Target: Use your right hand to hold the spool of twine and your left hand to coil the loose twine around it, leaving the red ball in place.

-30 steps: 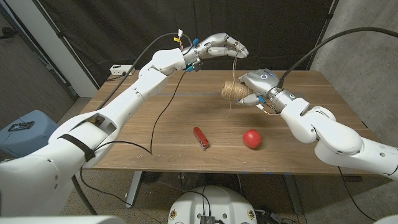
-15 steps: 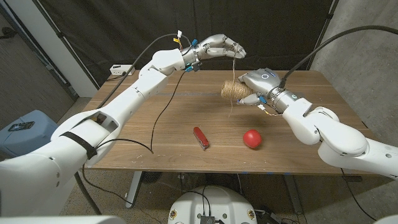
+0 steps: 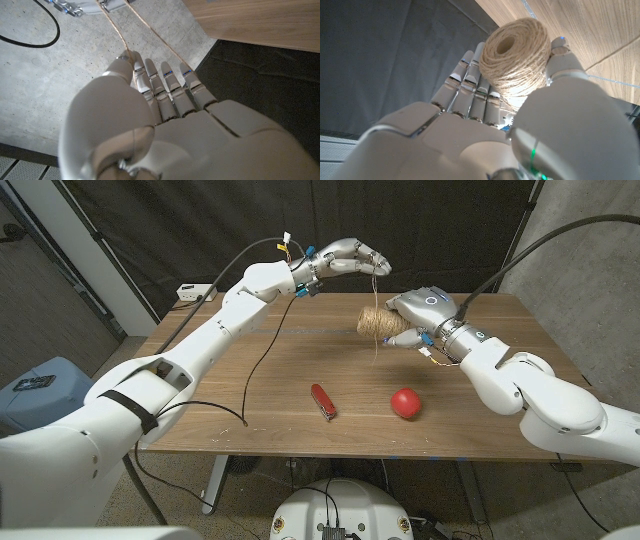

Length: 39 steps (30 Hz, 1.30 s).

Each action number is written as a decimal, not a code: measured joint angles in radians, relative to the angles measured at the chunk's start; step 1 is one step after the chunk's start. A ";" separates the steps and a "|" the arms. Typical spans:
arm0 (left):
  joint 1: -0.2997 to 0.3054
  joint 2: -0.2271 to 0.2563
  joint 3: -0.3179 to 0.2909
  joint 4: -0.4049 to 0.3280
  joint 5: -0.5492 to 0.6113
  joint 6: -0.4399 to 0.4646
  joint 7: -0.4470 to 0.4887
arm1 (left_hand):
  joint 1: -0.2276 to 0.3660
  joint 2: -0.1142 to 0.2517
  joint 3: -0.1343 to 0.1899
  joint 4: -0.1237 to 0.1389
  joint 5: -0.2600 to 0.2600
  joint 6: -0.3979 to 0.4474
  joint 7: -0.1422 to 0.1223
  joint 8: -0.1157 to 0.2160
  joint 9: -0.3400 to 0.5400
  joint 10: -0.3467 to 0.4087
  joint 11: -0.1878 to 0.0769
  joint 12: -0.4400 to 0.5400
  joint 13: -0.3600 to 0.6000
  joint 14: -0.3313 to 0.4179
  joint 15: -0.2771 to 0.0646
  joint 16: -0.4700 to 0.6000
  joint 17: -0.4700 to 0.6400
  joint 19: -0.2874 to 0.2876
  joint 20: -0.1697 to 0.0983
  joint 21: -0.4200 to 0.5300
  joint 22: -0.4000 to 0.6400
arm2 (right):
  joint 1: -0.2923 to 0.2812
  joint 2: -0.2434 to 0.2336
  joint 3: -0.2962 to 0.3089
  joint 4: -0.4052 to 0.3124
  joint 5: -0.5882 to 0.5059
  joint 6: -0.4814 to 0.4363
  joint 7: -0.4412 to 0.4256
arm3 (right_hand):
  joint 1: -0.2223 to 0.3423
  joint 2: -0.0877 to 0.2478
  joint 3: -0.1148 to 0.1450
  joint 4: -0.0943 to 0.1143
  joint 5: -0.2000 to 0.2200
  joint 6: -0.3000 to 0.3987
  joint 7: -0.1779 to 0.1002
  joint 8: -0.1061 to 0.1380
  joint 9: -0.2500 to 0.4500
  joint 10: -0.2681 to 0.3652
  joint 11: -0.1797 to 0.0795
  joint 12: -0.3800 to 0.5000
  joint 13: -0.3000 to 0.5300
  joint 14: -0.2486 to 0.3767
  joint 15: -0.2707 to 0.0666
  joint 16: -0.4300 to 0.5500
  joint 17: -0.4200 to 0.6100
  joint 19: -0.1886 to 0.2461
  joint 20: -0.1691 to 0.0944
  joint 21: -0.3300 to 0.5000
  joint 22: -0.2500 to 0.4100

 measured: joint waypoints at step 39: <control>0.008 -0.017 0.001 0.044 0.006 0.011 -0.002 | 0.000 0.000 0.000 0.000 0.000 0.000 0.000 0.000 -0.004 0.000 0.000 -0.004 0.005 -0.004 0.004 -0.008 0.000 0.000 0.000 0.000 0.000 | -0.120 -0.197 0.125 -0.124 0.141 -0.092 -0.213 | -0.001 0.001 -0.001 -0.001 0.000 0.004 -0.002 0.002 -0.003 0.001 -0.001 -0.004 0.005 0.002 -0.005 -0.008 0.005 0.000 0.000 0.000 0.000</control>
